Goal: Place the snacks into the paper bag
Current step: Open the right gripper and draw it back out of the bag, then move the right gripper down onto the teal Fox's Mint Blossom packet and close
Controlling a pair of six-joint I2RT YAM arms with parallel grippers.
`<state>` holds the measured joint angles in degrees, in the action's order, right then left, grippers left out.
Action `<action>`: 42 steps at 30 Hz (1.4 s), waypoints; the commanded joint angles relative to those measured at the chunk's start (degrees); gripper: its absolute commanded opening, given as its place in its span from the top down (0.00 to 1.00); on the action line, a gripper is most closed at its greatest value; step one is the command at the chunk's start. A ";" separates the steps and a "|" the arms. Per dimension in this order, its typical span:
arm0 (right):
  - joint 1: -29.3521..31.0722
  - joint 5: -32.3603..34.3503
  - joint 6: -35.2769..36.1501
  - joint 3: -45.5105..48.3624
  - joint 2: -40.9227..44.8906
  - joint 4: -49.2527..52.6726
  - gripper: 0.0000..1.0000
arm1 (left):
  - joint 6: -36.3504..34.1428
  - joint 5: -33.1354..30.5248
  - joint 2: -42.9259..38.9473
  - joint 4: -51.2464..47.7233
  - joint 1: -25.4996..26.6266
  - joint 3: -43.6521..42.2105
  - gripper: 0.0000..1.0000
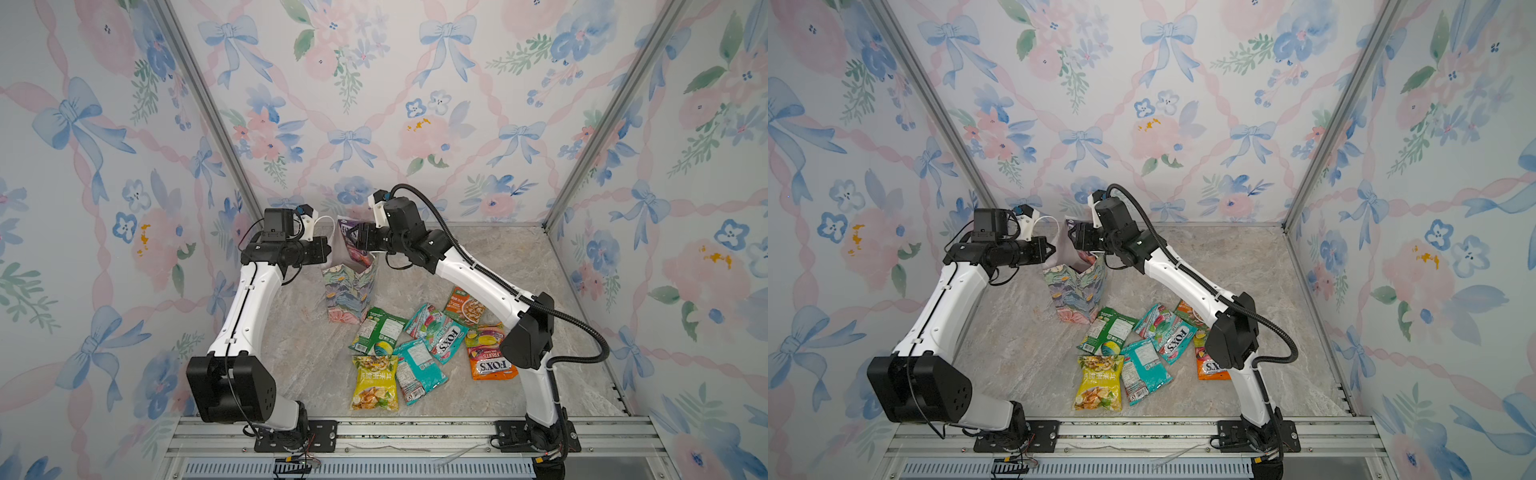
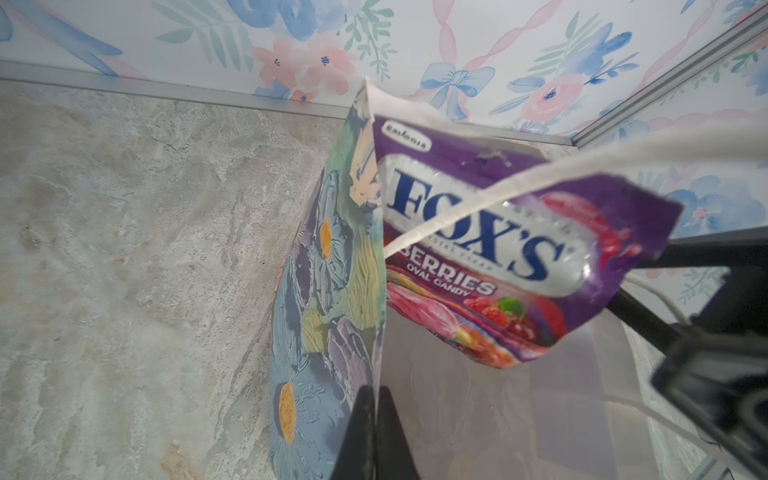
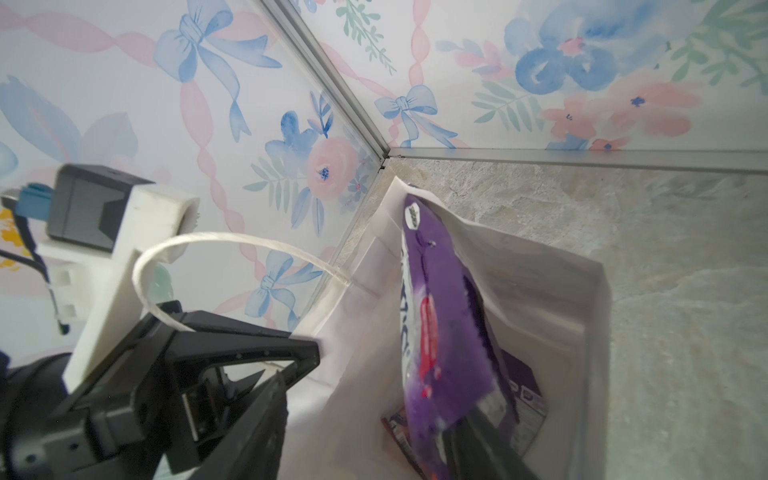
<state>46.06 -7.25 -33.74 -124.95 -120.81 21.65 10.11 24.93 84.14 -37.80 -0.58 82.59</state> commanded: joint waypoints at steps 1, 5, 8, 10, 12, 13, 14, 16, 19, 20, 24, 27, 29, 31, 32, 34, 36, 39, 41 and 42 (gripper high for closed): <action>-0.60 0.94 1.46 -0.03 4.14 -1.45 0.29 | -1.06 0.91 -1.96 -0.25 -0.24 -0.67 1.00; -1.12 1.34 2.32 -0.36 4.86 -0.91 0.19 | -1.04 0.82 -1.78 -0.21 -0.20 -0.67 1.00; -1.64 1.23 2.80 0.10 5.62 -0.90 0.18 | -1.06 0.82 -1.75 -0.23 -0.26 -0.81 1.00; -2.00 1.10 3.63 -0.03 6.15 -0.26 0.16 | -1.14 0.84 -1.70 -0.25 -0.20 -0.76 1.00; -2.12 1.46 5.01 -0.06 6.91 0.77 0.15 | -1.10 0.82 -1.61 -0.23 -0.22 -0.76 1.00; -2.29 1.84 5.85 0.25 7.48 1.39 0.14 | -1.14 0.91 -1.44 -0.25 -0.24 -0.78 1.00; -2.36 2.27 6.64 0.67 8.04 2.04 0.13 | -1.15 0.91 -1.44 -0.26 -0.21 -0.84 1.00; -2.80 3.34 8.42 2.77 9.89 3.21 0.10 | -1.14 0.87 -1.44 -0.23 -0.29 -0.93 1.00; -3.41 5.61 11.17 8.84 14.05 4.09 0.02 | -1.23 0.65 -1.39 -0.25 -0.21 -1.03 1.00; -3.47 6.69 12.05 11.31 15.61 4.25 0.01 | -1.21 0.60 -1.37 -0.25 -0.27 -1.04 1.00; -4.17 10.63 14.13 24.52 23.19 4.19 0.03 | -1.37 -0.33 -1.60 -0.26 -0.27 -1.03 1.00; -5.74 11.36 13.90 33.73 28.74 4.81 0.03 | -1.28 -0.76 -1.62 -0.24 -0.21 -0.96 1.00; -6.72 11.66 13.04 39.63 31.51 5.15 0.03 | -1.24 -0.75 -1.61 -0.25 -0.24 -0.98 1.00; -8.00 11.14 11.21 44.96 34.01 5.44 0.03 | -1.23 -0.76 -1.48 -0.26 -0.24 -1.09 1.00; -8.53 10.51 10.43 46.94 34.90 5.53 0.03 | -1.23 -0.84 -1.45 -0.26 -0.26 -1.02 1.00; -9.34 9.56 8.71 50.79 36.40 6.17 0.03 | -1.21 -0.93 -1.28 -0.26 -0.22 -1.03 1.00; -9.70 8.84 7.75 53.62 37.19 7.10 0.02 | -1.21 -1.01 -1.30 -0.25 -0.23 -1.03 1.00; -9.77 7.52 5.75 56.55 37.32 8.21 0.01 | -1.12 -1.02 -0.99 -0.25 -0.21 -1.02 1.00; -9.76 5.11 3.94 58.68 37.03 7.89 0.02 | -1.05 -0.85 -0.84 -0.25 -0.28 -0.99 1.00; -9.72 3.40 2.73 60.02 37.05 7.50 0.03 | -1.06 -0.85 -0.78 -0.26 -0.22 -1.03 1.00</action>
<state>36.47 0.03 -27.31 -67.48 -84.84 27.92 10.07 23.83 84.14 -37.78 -0.58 82.35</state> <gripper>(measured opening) 0.975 0.047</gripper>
